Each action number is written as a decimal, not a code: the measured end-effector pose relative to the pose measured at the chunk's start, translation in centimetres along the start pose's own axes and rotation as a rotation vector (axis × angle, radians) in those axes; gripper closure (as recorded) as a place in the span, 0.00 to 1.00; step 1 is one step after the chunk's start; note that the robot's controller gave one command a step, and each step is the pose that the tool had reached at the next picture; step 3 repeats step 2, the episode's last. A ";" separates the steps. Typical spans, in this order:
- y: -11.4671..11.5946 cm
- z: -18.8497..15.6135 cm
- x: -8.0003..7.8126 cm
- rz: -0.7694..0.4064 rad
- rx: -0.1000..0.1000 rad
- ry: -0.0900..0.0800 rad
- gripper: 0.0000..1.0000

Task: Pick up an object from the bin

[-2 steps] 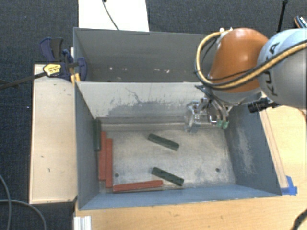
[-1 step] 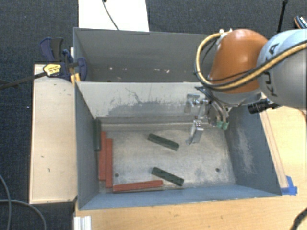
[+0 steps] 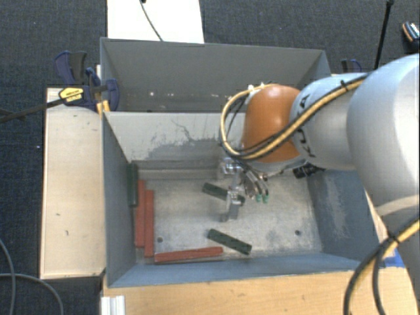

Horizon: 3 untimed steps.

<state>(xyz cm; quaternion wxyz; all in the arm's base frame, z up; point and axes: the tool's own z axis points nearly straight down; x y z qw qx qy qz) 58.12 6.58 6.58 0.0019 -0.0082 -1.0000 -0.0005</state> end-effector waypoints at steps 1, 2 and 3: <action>-0.1 -0.5 -0.2 0.001 0.000 -0.007 1.00; -1.2 -16.5 -0.5 -0.095 0.001 -0.016 1.00; -1.2 -16.5 -0.5 -0.095 0.001 -0.016 1.00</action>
Offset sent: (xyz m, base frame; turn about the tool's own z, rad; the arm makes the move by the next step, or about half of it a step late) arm 0.0000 0.0000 0.0000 0.0000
